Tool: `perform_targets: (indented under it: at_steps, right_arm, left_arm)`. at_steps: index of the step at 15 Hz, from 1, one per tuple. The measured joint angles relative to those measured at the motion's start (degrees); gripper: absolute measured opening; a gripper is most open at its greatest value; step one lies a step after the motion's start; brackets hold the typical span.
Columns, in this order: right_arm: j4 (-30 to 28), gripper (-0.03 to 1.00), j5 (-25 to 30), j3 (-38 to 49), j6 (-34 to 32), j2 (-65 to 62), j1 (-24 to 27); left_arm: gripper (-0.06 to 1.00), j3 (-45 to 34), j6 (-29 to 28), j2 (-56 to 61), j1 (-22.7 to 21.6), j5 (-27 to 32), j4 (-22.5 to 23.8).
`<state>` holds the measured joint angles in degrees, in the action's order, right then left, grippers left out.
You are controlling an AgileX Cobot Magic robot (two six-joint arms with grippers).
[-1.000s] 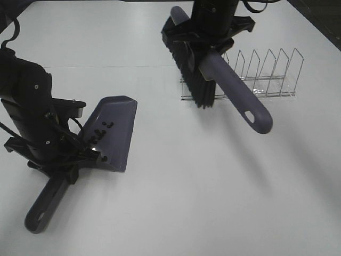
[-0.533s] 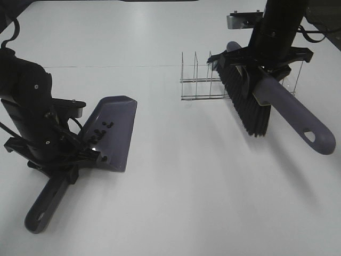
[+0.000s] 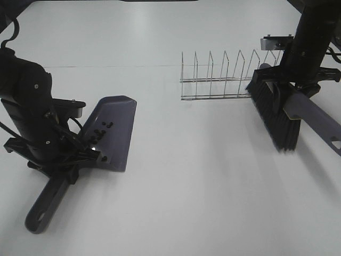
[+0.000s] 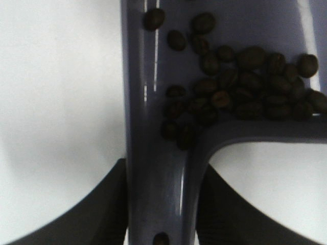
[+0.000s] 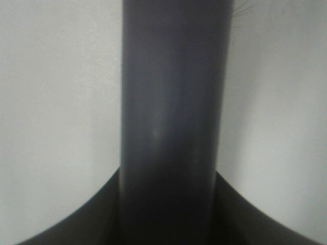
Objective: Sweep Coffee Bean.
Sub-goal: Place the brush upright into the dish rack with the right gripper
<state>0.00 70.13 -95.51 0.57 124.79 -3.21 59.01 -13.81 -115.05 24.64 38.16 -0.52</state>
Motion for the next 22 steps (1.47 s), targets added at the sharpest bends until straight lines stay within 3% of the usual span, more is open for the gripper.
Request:
perform_targets:
  at_steps: [17,22]
  right_arm:
    - [2.64,0.33,-0.69,0.00,1.03,0.57,-1.89]
    - [2.64,0.33,-0.06,-8.65,0.40,4.81,-1.89]
  left_arm:
    - [0.32,0.17,-0.17,0.00,0.00,1.26,-0.69]
    - [0.32,0.17,-0.17,0.00,0.00,1.38,-0.74]
